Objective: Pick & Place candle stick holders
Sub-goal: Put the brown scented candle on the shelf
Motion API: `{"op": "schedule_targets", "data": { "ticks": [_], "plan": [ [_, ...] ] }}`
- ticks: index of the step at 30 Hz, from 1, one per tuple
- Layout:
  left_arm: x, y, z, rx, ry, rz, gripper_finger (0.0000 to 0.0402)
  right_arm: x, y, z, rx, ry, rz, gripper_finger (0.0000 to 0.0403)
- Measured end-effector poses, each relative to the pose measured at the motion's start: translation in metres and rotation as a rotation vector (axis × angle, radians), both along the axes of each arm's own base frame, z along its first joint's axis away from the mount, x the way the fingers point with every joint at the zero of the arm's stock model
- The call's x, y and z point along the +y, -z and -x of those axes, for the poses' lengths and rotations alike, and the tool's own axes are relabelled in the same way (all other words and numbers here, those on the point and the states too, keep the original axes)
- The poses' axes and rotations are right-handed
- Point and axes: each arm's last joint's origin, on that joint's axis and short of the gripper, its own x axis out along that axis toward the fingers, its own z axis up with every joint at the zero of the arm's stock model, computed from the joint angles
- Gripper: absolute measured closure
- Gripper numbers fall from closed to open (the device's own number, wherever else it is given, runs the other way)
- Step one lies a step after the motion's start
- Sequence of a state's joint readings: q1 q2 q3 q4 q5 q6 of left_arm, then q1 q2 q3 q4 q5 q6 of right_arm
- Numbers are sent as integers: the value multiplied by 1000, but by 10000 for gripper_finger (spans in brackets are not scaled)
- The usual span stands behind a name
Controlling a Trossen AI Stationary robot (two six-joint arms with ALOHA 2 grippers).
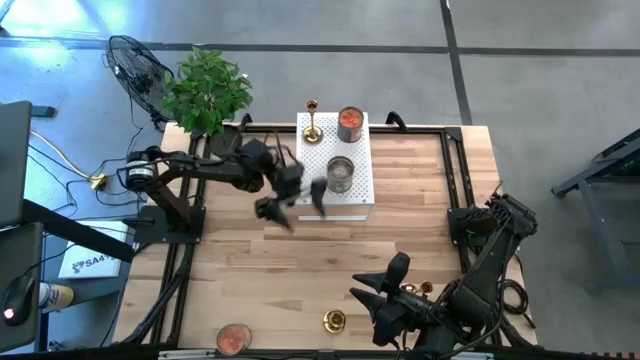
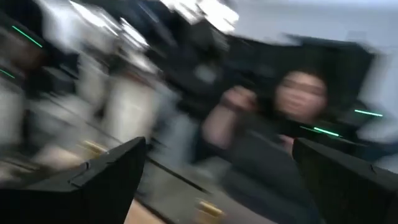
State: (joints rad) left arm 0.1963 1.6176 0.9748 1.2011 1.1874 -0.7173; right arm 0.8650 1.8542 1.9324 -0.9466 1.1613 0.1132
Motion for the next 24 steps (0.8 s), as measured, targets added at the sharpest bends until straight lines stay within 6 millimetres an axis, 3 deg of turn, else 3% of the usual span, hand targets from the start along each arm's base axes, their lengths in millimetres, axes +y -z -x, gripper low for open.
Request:
{"op": "schedule_targets", "data": {
  "ticks": [4,16,20,24],
  "plan": [
    [-33,4,-1,161,213,2,4,0,0,0,3,-4,-14,258],
    [-136,14,7,388,501,28,4,-3,4,-8,103,-90,-137,258],
    [-160,12,14,301,484,43,4,-16,5,-24,175,-132,-158,258],
    [-171,-6,20,-30,316,86,4,-34,3,-45,197,-177,-165,258]
  ]
}}
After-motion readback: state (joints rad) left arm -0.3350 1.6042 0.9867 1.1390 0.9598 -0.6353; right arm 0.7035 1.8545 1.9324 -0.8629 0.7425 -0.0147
